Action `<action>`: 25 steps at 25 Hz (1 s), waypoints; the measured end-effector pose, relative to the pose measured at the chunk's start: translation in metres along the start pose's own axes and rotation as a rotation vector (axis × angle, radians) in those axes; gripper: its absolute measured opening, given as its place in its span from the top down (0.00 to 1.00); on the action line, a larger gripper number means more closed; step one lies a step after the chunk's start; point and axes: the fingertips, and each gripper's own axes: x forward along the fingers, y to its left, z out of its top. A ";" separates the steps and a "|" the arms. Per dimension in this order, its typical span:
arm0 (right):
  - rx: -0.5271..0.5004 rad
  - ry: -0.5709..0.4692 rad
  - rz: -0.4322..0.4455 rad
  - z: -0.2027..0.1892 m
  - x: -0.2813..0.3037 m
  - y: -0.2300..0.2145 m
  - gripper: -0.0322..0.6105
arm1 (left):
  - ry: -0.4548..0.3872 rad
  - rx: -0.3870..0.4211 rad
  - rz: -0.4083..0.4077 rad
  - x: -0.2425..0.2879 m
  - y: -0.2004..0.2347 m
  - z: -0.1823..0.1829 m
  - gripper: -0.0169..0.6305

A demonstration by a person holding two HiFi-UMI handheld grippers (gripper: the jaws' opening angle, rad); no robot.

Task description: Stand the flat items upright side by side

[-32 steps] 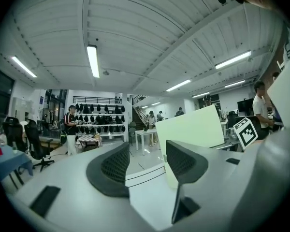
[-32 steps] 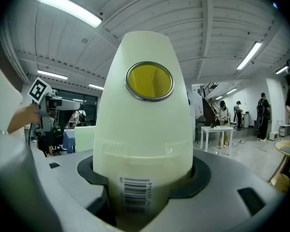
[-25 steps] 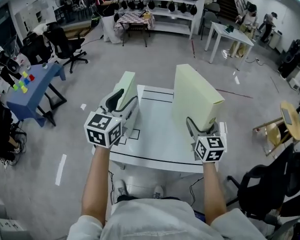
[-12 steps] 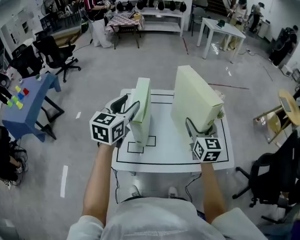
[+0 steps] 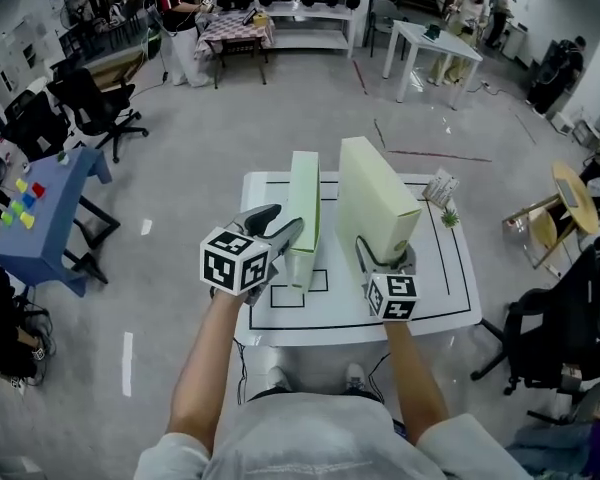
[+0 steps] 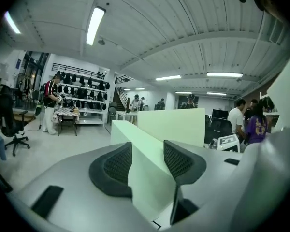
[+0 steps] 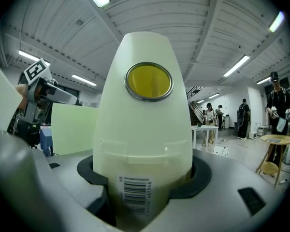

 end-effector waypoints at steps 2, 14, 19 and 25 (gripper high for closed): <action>-0.012 0.006 -0.002 -0.011 0.009 0.011 0.42 | -0.005 -0.013 -0.015 0.000 -0.002 -0.002 0.66; -0.001 -0.059 0.098 -0.040 0.026 0.060 0.40 | -0.008 -0.041 -0.080 0.002 -0.002 -0.002 0.69; -0.072 -0.050 0.243 -0.046 0.024 0.077 0.36 | -0.029 -0.067 -0.089 0.004 -0.002 -0.001 0.68; -0.143 0.041 0.398 -0.058 0.022 0.092 0.30 | -0.020 -0.072 -0.104 0.010 -0.006 0.000 0.66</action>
